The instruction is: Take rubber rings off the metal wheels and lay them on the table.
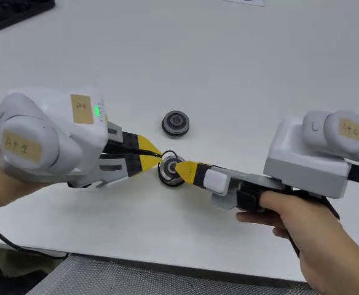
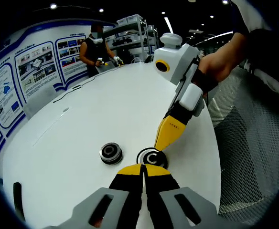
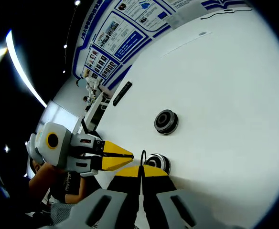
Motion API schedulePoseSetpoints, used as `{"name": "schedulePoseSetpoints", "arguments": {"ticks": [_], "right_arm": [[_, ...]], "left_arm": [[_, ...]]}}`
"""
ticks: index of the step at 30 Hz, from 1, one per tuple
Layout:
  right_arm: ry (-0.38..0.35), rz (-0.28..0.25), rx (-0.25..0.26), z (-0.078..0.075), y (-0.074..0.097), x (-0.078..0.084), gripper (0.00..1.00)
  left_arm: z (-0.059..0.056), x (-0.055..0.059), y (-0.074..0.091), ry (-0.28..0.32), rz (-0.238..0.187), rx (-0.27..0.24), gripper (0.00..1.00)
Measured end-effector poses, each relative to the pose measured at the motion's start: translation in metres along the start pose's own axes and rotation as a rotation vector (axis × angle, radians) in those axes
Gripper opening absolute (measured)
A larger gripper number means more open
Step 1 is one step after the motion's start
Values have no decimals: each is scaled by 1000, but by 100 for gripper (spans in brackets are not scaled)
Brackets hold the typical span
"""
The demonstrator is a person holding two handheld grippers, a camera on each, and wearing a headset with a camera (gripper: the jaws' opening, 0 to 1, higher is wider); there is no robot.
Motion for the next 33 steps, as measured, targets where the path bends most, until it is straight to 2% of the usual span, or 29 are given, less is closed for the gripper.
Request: {"name": "schedulePoseSetpoints", "arguments": {"ticks": [6, 10, 16, 18, 19, 21, 24, 29, 33], "right_arm": [[-24, -31, -22, 6, 5, -8, 2], [-43, -73, -42, 9, 13, -19, 2], [-61, -132, -23, 0, 26, -33, 2], [-50, -138, 10, -10, 31, -35, 2], [-54, -139, 41, -19, 33, -35, 2], [-67, -133, 65, -30, 37, -34, 2], [-82, -122, 130, -47, 44, -32, 2], [-94, -105, 210, -67, 51, -29, 2], [-86, -95, 267, -76, 55, -25, 2]], "left_arm": [[6, 1, 13, 22, -13, -47, 1], [10, 2, 21, 47, -30, -76, 1], [14, 1, 28, 49, -43, -110, 1], [14, 1, 29, 44, -44, -115, 1], [14, 0, 30, 44, -48, -119, 1], [14, 0, 30, 55, -59, -122, 1], [13, 0, 32, 59, -71, -131, 1], [13, 0, 32, 63, -79, -136, 1], [12, 1, 32, 69, -82, -133, 1]]}}
Point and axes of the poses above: the centre of the closed fingertips' face, and the gripper's own axes: y roughly backward along the fingers, z roughly to its left, x roughly out of its underside, the point moved 6 cm from there along y, roughly backward along the fingers, and after that the axes turned 3 degrees about x, right-handed, at the moved point
